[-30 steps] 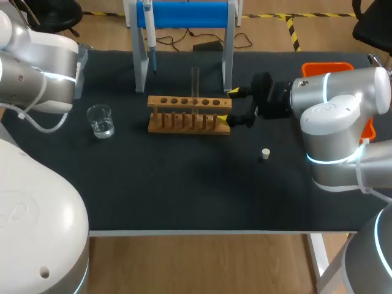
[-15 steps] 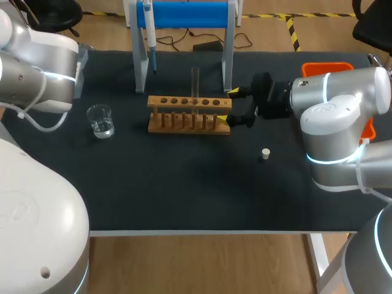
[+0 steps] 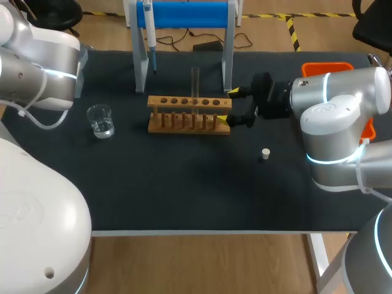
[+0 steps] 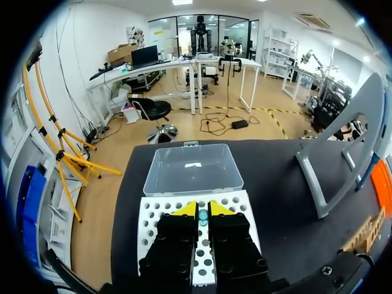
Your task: Invert the test tube, pick up the pipette, mount the tip to pipette, aspirate from beaker and dispense into the tube, eject the tip, return the pipette, and cap with the stopper.
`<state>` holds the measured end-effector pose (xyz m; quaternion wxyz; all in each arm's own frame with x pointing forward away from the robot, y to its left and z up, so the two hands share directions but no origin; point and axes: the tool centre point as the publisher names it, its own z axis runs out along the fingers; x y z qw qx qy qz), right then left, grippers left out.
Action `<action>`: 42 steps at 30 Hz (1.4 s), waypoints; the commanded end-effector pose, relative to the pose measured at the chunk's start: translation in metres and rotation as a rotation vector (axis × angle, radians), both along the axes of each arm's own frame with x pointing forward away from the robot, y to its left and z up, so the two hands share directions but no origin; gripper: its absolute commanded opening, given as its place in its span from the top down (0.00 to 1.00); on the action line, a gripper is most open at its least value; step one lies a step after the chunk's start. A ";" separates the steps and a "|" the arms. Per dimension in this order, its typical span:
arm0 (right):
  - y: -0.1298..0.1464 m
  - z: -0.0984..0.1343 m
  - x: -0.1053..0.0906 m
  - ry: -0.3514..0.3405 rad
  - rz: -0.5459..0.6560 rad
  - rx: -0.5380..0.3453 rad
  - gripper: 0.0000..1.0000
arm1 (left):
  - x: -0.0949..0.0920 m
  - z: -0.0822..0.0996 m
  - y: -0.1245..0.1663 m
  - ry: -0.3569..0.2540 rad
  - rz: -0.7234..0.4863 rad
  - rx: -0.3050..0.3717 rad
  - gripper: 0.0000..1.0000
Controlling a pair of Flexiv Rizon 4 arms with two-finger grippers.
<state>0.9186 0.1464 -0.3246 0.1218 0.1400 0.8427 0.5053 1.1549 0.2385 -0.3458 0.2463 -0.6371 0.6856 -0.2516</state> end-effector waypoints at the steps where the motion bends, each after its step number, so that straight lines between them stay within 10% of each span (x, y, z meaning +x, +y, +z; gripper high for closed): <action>1: 0.000 0.000 0.000 0.000 0.001 0.000 0.00 | -0.007 0.009 -0.001 -0.009 0.000 0.004 1.00; 23: 0.000 0.000 0.000 0.000 0.001 0.000 0.00 | -0.021 0.068 -0.008 -0.094 0.001 0.071 1.00; 37: 0.000 0.000 0.000 0.000 0.001 0.000 0.00 | -0.096 0.134 -0.084 -0.142 -0.590 0.043 1.00; 42: 0.000 0.000 0.000 0.000 0.001 0.000 0.00 | -0.096 0.134 -0.084 -0.142 -0.590 0.043 1.00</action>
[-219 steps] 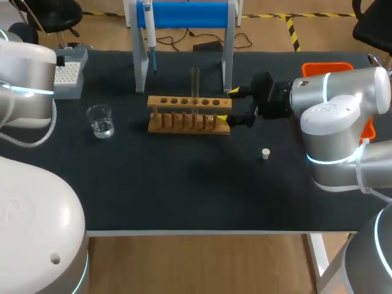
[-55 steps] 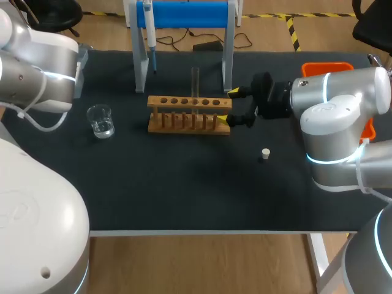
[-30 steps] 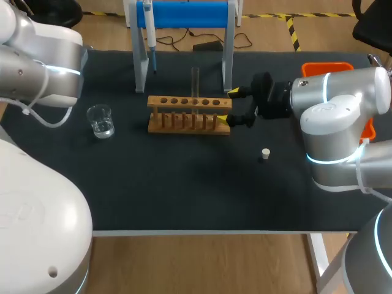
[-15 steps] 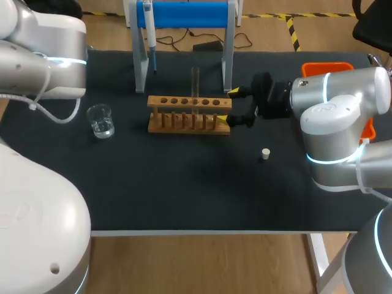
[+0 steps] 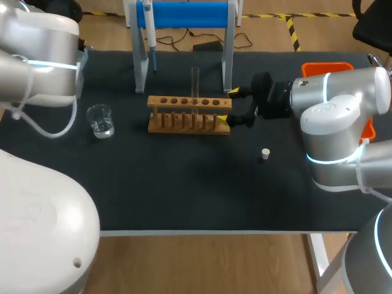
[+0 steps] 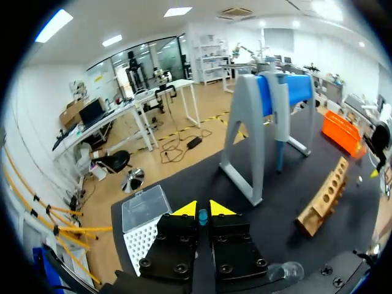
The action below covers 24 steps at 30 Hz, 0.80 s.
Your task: Invert the test tube, pick up the pipette, mount the tip to pipette, aspirate from beaker and dispense into the tube, eject the tip, return the pipette, and cap with the stopper.
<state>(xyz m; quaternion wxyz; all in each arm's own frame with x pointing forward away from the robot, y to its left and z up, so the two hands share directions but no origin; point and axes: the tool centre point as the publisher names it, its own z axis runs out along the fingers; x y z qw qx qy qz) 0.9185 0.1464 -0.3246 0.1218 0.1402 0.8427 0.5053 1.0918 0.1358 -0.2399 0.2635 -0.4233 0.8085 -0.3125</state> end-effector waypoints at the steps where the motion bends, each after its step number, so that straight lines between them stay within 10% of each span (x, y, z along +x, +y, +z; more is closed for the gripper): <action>1: 0.000 0.000 0.000 0.000 0.001 0.000 0.00 | -0.033 0.028 0.018 0.027 -0.117 -0.050 1.00; 24: 0.000 0.000 0.000 0.000 0.001 0.000 0.00 | -0.038 0.032 0.009 0.028 -0.149 -0.039 1.00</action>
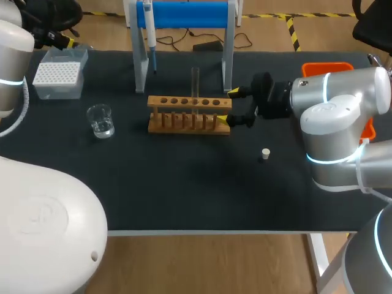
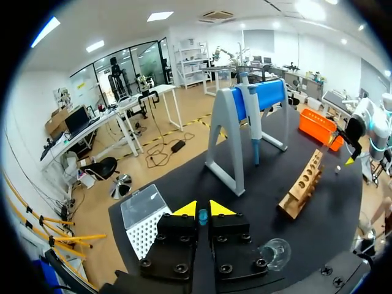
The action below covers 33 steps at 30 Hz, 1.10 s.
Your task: Invert the test tube, pick up the pipette, mount the tip to pipette, aspirate from beaker and dispense into the tube, eject the tip, return the pipette, and cap with the stopper.
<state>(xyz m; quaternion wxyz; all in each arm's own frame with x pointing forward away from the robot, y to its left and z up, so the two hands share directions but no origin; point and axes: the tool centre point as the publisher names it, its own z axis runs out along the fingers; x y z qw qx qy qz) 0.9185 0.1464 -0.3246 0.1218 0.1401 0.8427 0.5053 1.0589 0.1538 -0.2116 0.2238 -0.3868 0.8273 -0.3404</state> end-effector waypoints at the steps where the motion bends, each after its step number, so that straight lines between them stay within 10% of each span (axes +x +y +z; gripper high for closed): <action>1: 0.000 0.000 0.000 0.000 0.001 0.000 0.00 | -0.010 0.010 -0.020 -0.003 -0.066 0.010 1.00; 13: 0.000 0.000 0.000 0.000 0.001 0.000 0.00 | -0.062 0.061 -0.133 0.089 -0.364 0.040 1.00; 33: 0.000 0.000 0.000 0.000 0.001 0.000 0.00 | -0.112 0.072 -0.249 0.209 -0.649 0.086 1.00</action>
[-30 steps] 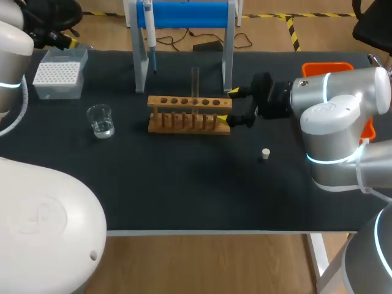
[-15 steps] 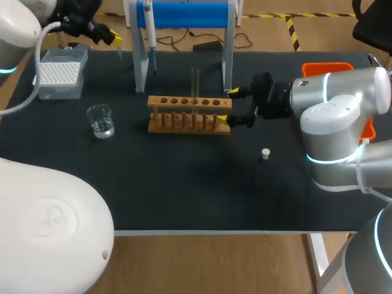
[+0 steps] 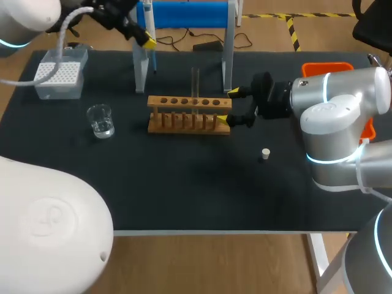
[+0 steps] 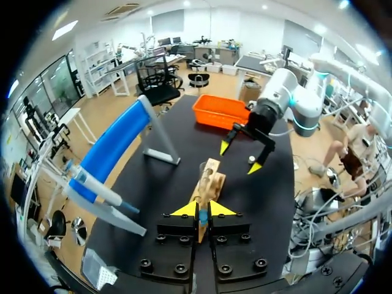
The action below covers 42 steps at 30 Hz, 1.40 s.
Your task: Invert the test tube, pick up the pipette, mount the tip to pipette, aspirate from beaker and dispense into the tube, eject the tip, return the pipette, and cap with the stopper.
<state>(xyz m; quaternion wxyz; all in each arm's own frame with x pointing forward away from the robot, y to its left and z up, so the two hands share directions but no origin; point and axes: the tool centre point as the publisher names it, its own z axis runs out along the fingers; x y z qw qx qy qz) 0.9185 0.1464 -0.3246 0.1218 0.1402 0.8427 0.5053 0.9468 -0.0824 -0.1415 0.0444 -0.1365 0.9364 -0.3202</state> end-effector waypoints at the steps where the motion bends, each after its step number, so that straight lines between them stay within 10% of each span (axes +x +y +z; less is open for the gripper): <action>1: 0.000 0.000 0.000 0.000 0.001 0.000 0.00 | -0.002 0.002 -0.015 0.017 -0.032 0.006 1.00; 42: 0.000 0.000 0.000 0.000 0.001 0.000 0.00 | -0.046 0.002 -0.054 0.099 -0.026 -0.064 1.00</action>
